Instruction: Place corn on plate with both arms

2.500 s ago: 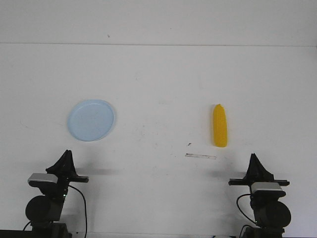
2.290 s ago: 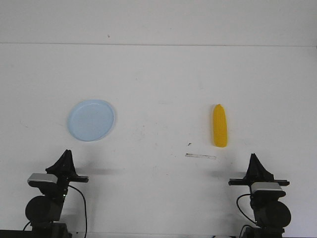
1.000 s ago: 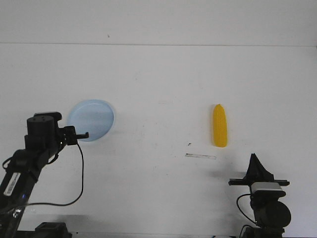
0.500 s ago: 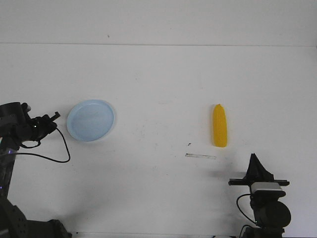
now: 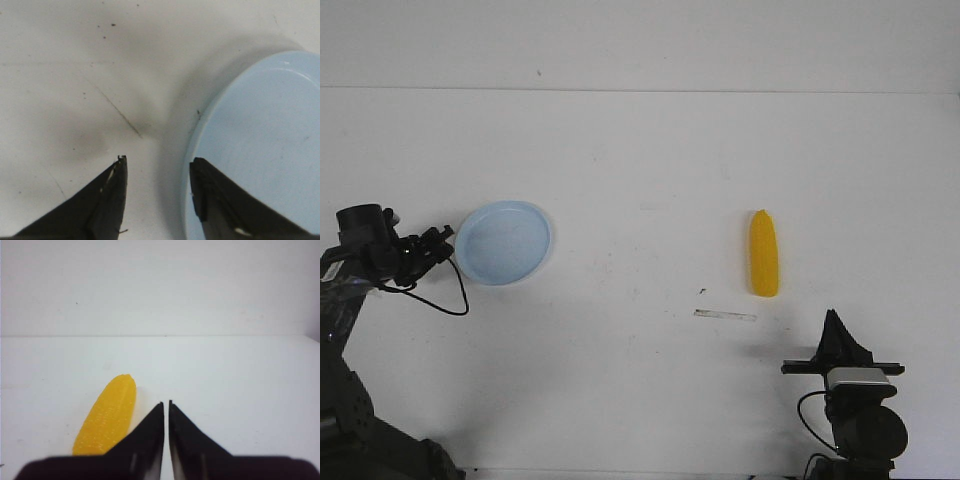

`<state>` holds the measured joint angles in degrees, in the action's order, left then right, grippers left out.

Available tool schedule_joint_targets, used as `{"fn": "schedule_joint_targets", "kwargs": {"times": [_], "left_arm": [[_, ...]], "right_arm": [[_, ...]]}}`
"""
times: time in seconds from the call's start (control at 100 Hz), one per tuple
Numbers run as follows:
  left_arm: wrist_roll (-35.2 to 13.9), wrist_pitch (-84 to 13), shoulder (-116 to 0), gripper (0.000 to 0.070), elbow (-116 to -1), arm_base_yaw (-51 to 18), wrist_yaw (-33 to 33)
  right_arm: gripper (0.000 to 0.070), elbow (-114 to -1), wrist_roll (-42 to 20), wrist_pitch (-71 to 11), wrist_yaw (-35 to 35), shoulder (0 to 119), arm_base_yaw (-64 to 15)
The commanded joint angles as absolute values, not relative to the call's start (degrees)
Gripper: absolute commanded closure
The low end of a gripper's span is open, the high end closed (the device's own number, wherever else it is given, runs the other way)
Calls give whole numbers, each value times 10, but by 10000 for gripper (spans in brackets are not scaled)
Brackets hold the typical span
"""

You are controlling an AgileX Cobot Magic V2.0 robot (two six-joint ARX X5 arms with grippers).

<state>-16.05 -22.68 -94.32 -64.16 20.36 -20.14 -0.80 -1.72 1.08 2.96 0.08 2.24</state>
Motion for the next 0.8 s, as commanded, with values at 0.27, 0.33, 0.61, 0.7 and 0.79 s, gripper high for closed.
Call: {"fn": "schedule_joint_targets", "kwargs": {"times": [0.27,0.33,0.61,0.7,0.79], "left_arm": [[-161,-207,-957,449,-653,189,-207],[-161,-207,-960,449,-653,186,-207],[-161,-209,-986,455,-653,165,-207],[-161,-209,-987,466,-653,161,-207],[-161,-209,-987,546,-653,161,-207]], "right_arm": [[685,-7,-15,17,30,1,22],[685,-7,-15,17,30,1,22],[685,-7,-15,17,30,1,22],[685,-7,-14,17,30,1,22],[685,-7,-15,17,30,1,22]]}}
